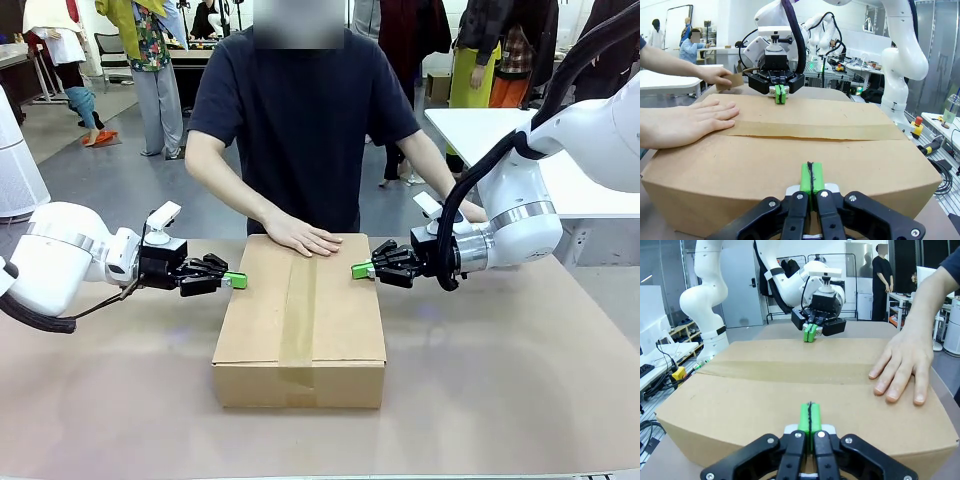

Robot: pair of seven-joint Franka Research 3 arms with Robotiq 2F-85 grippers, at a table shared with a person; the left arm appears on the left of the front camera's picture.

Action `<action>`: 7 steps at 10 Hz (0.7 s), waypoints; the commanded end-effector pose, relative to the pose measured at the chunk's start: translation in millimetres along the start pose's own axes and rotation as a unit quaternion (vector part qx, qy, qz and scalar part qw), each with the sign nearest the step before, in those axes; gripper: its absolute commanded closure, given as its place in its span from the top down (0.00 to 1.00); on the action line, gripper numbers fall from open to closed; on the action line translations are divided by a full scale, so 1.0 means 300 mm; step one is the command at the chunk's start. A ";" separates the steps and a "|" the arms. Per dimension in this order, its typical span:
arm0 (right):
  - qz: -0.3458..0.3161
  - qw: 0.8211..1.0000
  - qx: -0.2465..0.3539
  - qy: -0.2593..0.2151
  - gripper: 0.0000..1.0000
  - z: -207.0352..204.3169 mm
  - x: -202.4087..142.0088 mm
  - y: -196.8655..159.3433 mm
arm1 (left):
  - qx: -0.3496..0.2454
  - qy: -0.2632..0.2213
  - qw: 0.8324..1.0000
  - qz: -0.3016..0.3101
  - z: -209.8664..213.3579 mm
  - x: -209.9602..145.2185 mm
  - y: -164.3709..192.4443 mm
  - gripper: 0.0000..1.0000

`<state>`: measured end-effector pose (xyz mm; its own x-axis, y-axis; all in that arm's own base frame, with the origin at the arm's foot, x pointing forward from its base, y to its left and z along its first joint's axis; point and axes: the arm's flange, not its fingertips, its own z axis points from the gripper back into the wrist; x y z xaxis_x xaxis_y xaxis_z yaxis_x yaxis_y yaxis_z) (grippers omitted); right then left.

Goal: Wrap the clocks to prevent damage.
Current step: After the human seals the box with tape, release both hands from the side flaps of the Package Box.

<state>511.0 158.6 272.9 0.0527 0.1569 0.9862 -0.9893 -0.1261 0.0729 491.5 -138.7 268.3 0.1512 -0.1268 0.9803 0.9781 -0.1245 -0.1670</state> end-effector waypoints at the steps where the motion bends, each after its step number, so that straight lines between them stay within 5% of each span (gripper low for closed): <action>1: -0.002 1.000 -0.002 0.004 0.01 -0.008 -0.011 0.001 | 0.003 0.004 1.000 0.000 -0.001 -0.007 -0.001 0.01; 7: -0.002 1.000 -0.002 0.004 0.01 -0.008 -0.011 0.001 | 0.003 0.004 1.000 0.000 -0.001 -0.007 -0.001 0.01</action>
<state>511.0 158.6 273.3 0.0523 0.1563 0.9863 -0.9893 -0.1265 0.0725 491.5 -138.8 268.5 0.1508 -0.1264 0.9804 0.9781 -0.1249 -0.1666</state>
